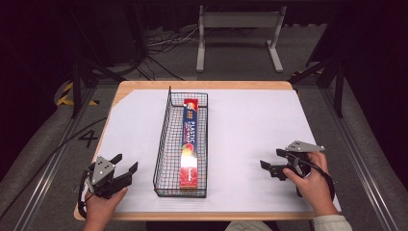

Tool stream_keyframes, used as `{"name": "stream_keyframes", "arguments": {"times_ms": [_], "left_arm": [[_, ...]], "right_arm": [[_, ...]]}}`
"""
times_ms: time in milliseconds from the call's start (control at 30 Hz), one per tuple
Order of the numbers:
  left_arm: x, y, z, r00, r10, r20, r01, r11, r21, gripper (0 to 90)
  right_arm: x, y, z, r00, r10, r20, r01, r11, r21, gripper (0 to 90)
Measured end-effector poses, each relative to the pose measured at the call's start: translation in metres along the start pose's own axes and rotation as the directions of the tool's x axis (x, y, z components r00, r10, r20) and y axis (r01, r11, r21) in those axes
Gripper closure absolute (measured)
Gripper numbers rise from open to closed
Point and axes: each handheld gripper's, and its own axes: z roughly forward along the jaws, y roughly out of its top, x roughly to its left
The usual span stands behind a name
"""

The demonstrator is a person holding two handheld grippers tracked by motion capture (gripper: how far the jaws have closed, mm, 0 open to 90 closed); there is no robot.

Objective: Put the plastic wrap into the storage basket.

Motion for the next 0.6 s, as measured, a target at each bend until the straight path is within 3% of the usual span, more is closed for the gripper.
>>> {"name": "stream_keyframes", "arguments": {"times_ms": [300,600], "left_arm": [[0.0,-0.002,0.006,0.9997,0.015,0.019,-0.015,0.9998,0.011,35.8],[0.001,-0.003,0.008,0.9993,0.0,0.038,-0.001,0.9998,0.022,35.0]], "right_arm": [[0.004,-0.019,0.008,1.0,-0.006,0.006,0.006,0.999,0.048,14.7],[0.004,-0.019,0.006,1.0,-0.003,0.001,0.003,1.0,0.027,14.5]]}}
